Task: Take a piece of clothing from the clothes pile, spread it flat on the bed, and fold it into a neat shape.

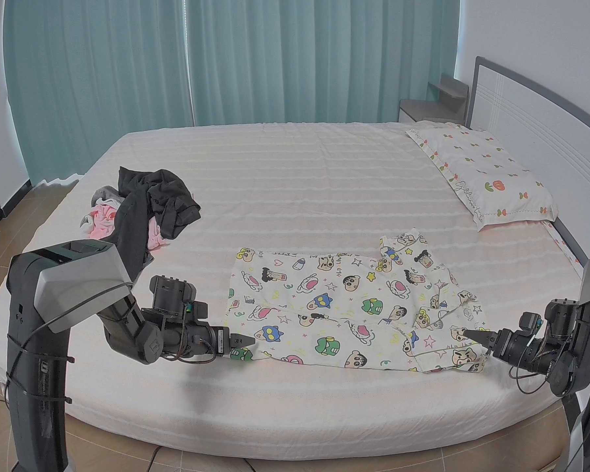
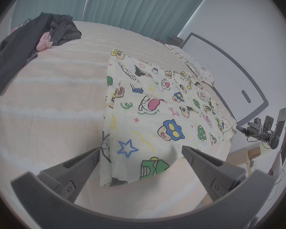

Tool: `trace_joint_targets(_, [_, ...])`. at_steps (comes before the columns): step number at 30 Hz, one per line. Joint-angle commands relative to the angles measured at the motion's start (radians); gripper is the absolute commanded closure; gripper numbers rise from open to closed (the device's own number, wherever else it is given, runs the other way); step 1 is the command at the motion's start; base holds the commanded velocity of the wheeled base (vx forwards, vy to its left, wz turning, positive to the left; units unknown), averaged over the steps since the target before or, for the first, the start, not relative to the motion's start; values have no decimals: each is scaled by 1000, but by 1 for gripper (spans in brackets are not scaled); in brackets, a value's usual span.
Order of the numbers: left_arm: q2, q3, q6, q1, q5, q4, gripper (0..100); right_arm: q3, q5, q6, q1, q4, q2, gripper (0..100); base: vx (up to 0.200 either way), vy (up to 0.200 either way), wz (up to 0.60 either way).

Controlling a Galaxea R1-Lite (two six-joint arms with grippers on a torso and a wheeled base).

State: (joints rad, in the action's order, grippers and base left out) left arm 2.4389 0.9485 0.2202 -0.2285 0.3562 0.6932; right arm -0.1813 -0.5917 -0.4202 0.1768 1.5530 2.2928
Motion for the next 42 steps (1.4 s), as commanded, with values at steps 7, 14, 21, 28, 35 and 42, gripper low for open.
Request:
trace_joint_targets(7, [12, -7, 4, -2, 0, 3, 0, -3, 6, 0, 0, 18, 16, 0, 0, 0, 0])
trace_joint_targets(14, [12, -16, 5, 1, -2, 14, 100, -1, 7, 1, 0, 18, 20, 0, 0, 0, 0])
trace_joint_targets(21, [2, -37, 5, 8, -3, 14, 100, -1, 7, 1, 0, 18, 22, 0, 0, 0, 0])
trace_joint_targets(28, [-40, -94, 4, 9, -3, 14, 100, -1, 9, 1, 0, 18, 22, 0, 0, 0, 0])
trace_joint_targets(35, [-60, -136, -5, 8, -6, 16, 100, 0, 9, 1, 0, 18, 20, 0, 0, 0, 0])
trace_joint_targets(42, [-51, -126, 5, 11, -14, 28, 0, 0, 9, 1, 0, 18, 20, 0, 0, 0, 0])
